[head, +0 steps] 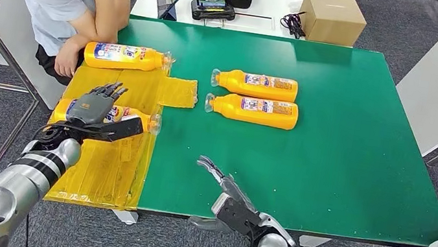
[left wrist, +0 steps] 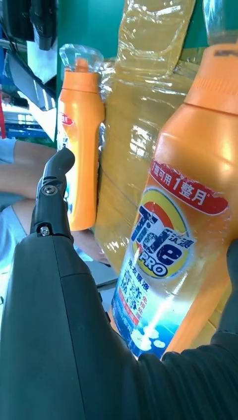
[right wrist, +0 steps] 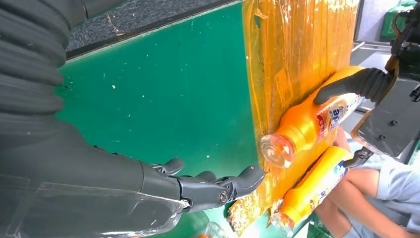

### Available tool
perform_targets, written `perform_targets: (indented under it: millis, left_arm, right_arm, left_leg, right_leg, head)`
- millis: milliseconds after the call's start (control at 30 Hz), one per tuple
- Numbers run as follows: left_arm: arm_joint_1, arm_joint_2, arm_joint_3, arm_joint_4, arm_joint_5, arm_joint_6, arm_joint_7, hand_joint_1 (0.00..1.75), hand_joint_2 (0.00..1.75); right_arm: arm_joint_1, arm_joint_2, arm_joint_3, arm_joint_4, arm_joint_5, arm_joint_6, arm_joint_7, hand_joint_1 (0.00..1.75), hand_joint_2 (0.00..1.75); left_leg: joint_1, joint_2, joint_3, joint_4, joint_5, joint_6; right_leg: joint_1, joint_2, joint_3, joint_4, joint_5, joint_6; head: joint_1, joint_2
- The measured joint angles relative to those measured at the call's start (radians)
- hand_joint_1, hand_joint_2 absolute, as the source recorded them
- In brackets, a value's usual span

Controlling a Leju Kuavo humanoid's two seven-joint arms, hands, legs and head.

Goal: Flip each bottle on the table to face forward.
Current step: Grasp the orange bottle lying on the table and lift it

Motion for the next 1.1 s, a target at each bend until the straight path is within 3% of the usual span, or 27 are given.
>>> perform_targets:
  millis: [133, 267, 467, 733, 900, 1100]
  left_arm:
    - [0.055, -0.001, 0.003, -0.090, 0.125, -0.022, -0.070, 0.00, 1.75]
    - [0.209, -0.002, 0.012, -0.333, 0.411, -0.135, -0.153, 0.00, 1.75]
    - [0.417, -0.004, 0.010, -0.668, 0.696, -0.291, -0.217, 0.00, 1.75]
    - [0.527, -0.009, 0.010, -0.872, 0.830, -0.350, -0.251, 0.00, 1.75]
    - [0.594, -0.037, 0.010, -0.952, 0.892, -0.300, -0.271, 0.00, 1.75]
    - [0.684, -0.086, 0.003, -1.026, 0.894, -0.186, -0.289, 0.00, 1.75]
  right_arm:
    - [0.017, 0.000, -0.009, -0.008, 0.003, -0.013, -0.001, 0.00, 1.75]
    - [0.068, -0.005, -0.038, -0.060, 0.018, -0.027, -0.002, 0.00, 0.00]
    - [0.130, -0.020, -0.079, -0.130, 0.036, -0.030, -0.002, 0.00, 0.00]
    - [0.161, -0.031, -0.104, -0.180, 0.022, -0.030, 0.002, 0.00, 0.00]
    - [0.206, -0.009, -0.168, -0.234, -0.082, -0.063, 0.028, 0.00, 0.00]
    - [0.286, 0.027, -0.257, -0.336, -0.044, -0.235, 0.064, 0.00, 0.00]
  left_leg:
    - [0.000, 0.000, 0.000, 0.000, 0.000, 0.000]
    - [0.000, 0.000, 0.000, 0.000, -0.001, -0.001]
    - [0.000, 0.001, -0.001, 0.000, -0.003, -0.001]
    - [0.000, 0.001, 0.000, 0.000, -0.002, -0.001]
    - [0.000, 0.000, 0.000, 0.000, -0.002, -0.001]
    - [0.000, 0.000, -0.001, 0.000, -0.003, 0.000]
  right_leg:
    - [0.000, 0.000, 0.000, 0.000, 0.000, 0.000]
    - [0.000, 0.000, -0.001, 0.000, -0.001, 0.000]
    - [0.000, 0.000, -0.002, -0.001, -0.001, 0.000]
    - [0.000, 0.000, -0.001, -0.001, -0.001, 0.000]
    - [0.000, 0.000, -0.001, -0.001, -0.001, 0.000]
    - [0.000, 0.000, -0.002, -0.001, -0.001, 0.000]
  head:
    - [0.000, 0.000]
    - [0.000, 0.000]
    - [0.000, 0.000]
    - [0.000, 0.000]
    - [0.000, 0.000]
    - [0.000, 0.000]
